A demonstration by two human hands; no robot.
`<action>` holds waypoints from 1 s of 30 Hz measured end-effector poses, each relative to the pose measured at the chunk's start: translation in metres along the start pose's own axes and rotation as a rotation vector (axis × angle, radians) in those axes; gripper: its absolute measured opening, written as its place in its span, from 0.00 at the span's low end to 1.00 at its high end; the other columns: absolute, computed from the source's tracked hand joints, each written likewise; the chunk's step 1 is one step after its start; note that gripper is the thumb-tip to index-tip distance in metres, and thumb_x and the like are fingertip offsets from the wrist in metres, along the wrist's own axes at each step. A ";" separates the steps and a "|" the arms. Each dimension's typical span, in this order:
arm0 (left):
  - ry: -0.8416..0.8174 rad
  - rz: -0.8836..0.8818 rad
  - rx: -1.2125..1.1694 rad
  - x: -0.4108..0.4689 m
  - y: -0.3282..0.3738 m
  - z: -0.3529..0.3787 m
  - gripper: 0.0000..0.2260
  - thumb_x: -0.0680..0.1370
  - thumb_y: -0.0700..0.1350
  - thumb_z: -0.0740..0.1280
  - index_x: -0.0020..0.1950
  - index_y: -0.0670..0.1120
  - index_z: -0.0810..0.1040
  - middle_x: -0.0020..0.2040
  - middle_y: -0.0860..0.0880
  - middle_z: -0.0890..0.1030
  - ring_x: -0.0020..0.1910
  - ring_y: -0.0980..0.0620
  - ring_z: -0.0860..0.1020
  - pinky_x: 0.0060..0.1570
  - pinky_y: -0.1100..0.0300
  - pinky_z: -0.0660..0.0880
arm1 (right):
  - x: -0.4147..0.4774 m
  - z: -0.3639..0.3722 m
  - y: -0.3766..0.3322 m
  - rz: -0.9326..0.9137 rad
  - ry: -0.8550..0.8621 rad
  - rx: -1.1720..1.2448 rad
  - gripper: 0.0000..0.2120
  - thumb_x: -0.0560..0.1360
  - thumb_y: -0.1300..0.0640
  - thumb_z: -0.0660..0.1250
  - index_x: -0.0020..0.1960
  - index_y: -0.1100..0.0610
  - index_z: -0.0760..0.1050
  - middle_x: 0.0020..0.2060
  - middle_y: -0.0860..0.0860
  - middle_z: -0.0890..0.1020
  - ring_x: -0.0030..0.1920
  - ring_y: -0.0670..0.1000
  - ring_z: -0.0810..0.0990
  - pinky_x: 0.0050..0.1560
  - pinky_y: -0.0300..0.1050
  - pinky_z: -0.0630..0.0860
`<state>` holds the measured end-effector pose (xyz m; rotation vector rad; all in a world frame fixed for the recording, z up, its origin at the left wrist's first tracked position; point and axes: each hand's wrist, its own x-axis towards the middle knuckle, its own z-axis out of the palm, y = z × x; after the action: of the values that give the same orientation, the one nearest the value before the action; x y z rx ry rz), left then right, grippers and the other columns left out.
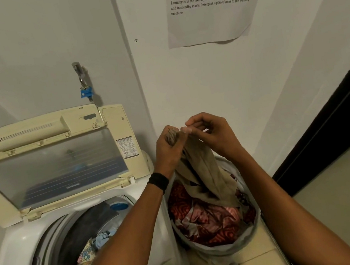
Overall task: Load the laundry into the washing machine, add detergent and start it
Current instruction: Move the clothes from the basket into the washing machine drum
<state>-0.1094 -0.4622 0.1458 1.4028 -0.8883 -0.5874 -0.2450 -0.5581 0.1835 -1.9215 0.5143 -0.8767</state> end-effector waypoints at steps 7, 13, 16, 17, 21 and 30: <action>0.004 0.081 0.098 -0.003 0.000 -0.007 0.07 0.84 0.44 0.67 0.51 0.40 0.77 0.46 0.47 0.80 0.47 0.54 0.79 0.52 0.57 0.77 | -0.003 -0.006 0.008 0.062 0.045 0.032 0.07 0.77 0.62 0.75 0.54 0.58 0.82 0.44 0.49 0.86 0.46 0.49 0.85 0.49 0.43 0.81; 0.034 -0.027 0.006 0.001 0.010 0.005 0.13 0.85 0.52 0.64 0.46 0.45 0.76 0.40 0.47 0.77 0.41 0.50 0.75 0.46 0.50 0.75 | -0.009 0.013 -0.004 0.074 0.106 0.090 0.15 0.78 0.57 0.73 0.64 0.53 0.77 0.53 0.50 0.83 0.54 0.50 0.83 0.55 0.56 0.83; 0.046 -0.088 -0.053 0.007 0.024 0.010 0.23 0.82 0.61 0.66 0.44 0.41 0.73 0.39 0.37 0.76 0.39 0.37 0.74 0.45 0.42 0.77 | -0.020 0.029 0.001 0.183 -0.150 0.132 0.36 0.75 0.51 0.76 0.77 0.41 0.61 0.69 0.45 0.74 0.68 0.43 0.75 0.62 0.43 0.79; 0.040 -0.077 -0.052 0.008 0.029 0.011 0.24 0.81 0.62 0.66 0.42 0.41 0.71 0.38 0.37 0.75 0.38 0.36 0.75 0.45 0.43 0.78 | -0.023 0.034 0.004 0.231 -0.235 0.182 0.41 0.74 0.51 0.77 0.79 0.42 0.57 0.70 0.44 0.73 0.68 0.39 0.75 0.62 0.38 0.77; 0.058 -0.060 -0.107 0.014 0.044 0.006 0.19 0.83 0.59 0.65 0.41 0.46 0.71 0.35 0.39 0.75 0.37 0.43 0.75 0.43 0.44 0.77 | -0.031 0.041 0.020 0.263 -0.323 0.195 0.49 0.70 0.58 0.81 0.80 0.46 0.54 0.69 0.47 0.75 0.67 0.43 0.78 0.66 0.46 0.78; 0.218 0.029 -0.206 0.033 0.071 -0.008 0.16 0.84 0.54 0.65 0.41 0.47 0.71 0.37 0.40 0.72 0.30 0.45 0.76 0.30 0.58 0.76 | -0.055 0.040 0.085 0.402 -0.560 -0.249 0.25 0.68 0.54 0.80 0.62 0.52 0.77 0.54 0.47 0.82 0.55 0.49 0.81 0.60 0.50 0.79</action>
<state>-0.0945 -0.4762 0.2223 1.2388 -0.6542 -0.4788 -0.2502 -0.5394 0.0760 -2.0707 0.6511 -0.0053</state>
